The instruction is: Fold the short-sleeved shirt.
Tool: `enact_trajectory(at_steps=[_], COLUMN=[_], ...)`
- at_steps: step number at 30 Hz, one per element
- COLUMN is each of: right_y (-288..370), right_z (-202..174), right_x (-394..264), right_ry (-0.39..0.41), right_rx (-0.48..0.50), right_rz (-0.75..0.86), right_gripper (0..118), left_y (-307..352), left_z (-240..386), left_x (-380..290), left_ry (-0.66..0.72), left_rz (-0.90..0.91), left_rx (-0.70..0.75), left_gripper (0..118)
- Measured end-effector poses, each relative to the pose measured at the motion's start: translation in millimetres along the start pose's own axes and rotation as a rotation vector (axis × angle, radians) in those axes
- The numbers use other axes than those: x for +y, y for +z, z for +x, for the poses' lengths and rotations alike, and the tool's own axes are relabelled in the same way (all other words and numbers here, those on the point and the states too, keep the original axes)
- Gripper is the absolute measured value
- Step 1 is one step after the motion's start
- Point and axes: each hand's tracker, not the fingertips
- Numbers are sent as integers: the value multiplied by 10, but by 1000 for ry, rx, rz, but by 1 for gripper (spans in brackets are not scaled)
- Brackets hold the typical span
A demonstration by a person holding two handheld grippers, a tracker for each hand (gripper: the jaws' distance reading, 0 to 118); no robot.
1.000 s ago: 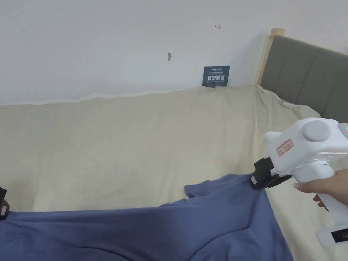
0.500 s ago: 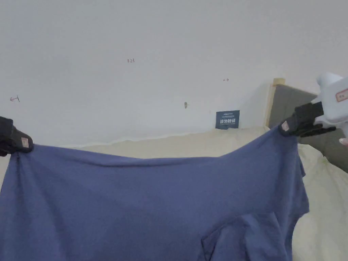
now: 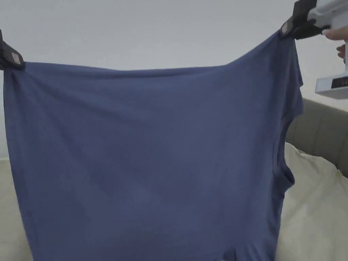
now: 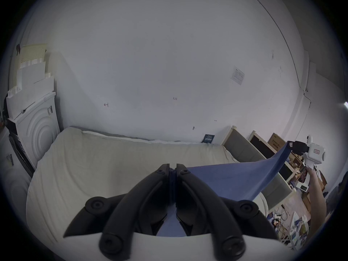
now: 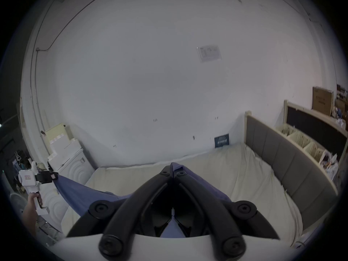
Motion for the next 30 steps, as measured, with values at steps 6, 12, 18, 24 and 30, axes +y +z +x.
enact_trajectory(at_steps=[6,12,18,24,30], right_y=[-672,-1098,-1418,-1809,-2190], right_z=[-280,-526,-580,-324,225], right_x=[522,891,886,212,-1231], right_ry=[70,131,171,138,0], right_rx=[-51,-65,-82,-44,12], right_rz=[60,141,181,101,-84], right_gripper=[1,1,1,0,0], left_y=[-536,-990,-1288,-1608,-1985], left_z=[-121,-197,-296,-510,-838], left_x=[383,616,719,326,-841], left_ry=[5,-23,-32,22,119], left_rz=[51,81,125,62,-64], left_rx=[35,67,78,77,52], left_gripper=[7,7,7,7,7])
